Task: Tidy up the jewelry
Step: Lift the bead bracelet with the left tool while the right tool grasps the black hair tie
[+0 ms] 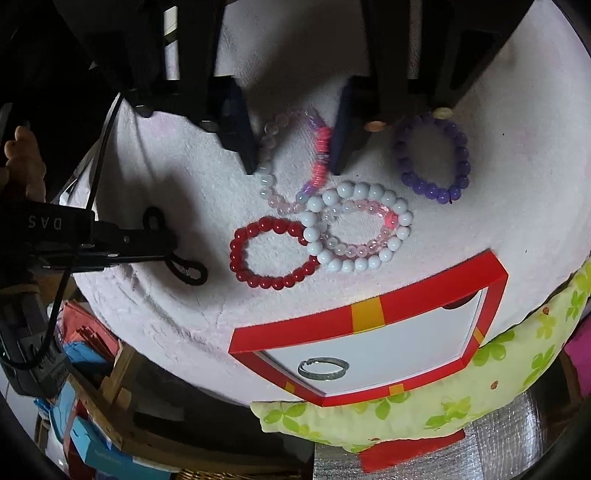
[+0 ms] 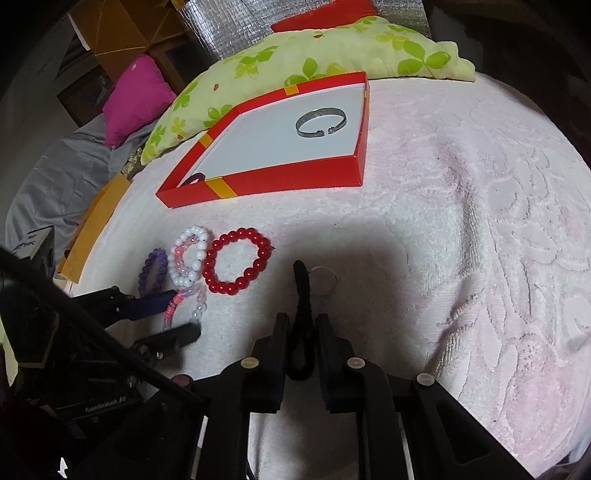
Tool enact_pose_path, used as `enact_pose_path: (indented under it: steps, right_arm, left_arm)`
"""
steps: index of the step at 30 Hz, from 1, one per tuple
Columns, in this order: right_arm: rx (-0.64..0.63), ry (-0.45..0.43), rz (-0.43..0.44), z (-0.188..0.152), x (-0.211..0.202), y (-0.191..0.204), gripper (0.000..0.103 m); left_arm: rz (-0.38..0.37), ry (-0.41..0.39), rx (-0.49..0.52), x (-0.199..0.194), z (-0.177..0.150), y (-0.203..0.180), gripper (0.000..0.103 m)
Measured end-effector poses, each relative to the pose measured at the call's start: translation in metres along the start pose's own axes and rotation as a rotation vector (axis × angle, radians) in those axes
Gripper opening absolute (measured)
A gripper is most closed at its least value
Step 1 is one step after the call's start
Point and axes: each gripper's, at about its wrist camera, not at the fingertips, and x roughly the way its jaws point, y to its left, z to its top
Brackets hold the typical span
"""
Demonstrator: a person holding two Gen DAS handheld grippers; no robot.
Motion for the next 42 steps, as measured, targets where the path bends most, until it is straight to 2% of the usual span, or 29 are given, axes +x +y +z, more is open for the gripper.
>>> enact_pose_path:
  steps: [1,2,8,10,18,27,34,36,39,41,42]
  right_arm:
    - [-0.003,-0.003,0.001,0.000,0.000,0.001,0.015]
    - [-0.006,-0.005,0.003,0.000,0.000,0.001,0.015]
    - [-0.008,-0.024,0.048,0.004,-0.001,0.009,0.014]
    - [-0.015,-0.034,0.057,0.006,-0.002,0.014,0.014]
    - [-0.033,-0.052,0.076,0.012,-0.003,0.029,0.010]
    - [0.006,-0.052,0.034,0.010,-0.003,0.012,0.010]
    - [0.049,-0.092,0.061,0.012,-0.016,0.000,0.010]
    - [0.043,-0.091,0.034,0.012,-0.016,0.001,0.010]
    - [0.039,-0.046,0.035,0.011,-0.010,0.005,0.013]
    - [0.046,-0.021,0.043,0.010,-0.006,0.007,0.028]
    - [0.048,-0.016,0.042,0.009,-0.004,0.008,0.032]
  left_arm:
    - [-0.003,-0.002,-0.001,-0.001,0.000,0.001,0.019]
    - [-0.002,-0.006,-0.002,-0.002,0.000,0.003,0.016]
    - [-0.012,-0.023,0.009,-0.007,-0.006,0.003,0.015]
    - [-0.024,-0.025,0.012,-0.011,-0.007,0.002,0.007]
    - [-0.053,-0.085,-0.010,-0.039,-0.009,0.015,0.007]
    - [-0.058,-0.139,-0.061,-0.057,-0.013,0.034,0.007]
    - [-0.052,-0.194,-0.065,-0.077,-0.004,0.037,0.007]
    - [-0.044,-0.205,-0.064,-0.081,-0.003,0.037,0.007]
    - [-0.044,-0.207,-0.075,-0.082,-0.002,0.039,0.007]
    - [-0.033,-0.206,-0.074,-0.082,-0.003,0.040,0.007]
    - [-0.032,-0.204,-0.076,-0.081,-0.003,0.040,0.007]
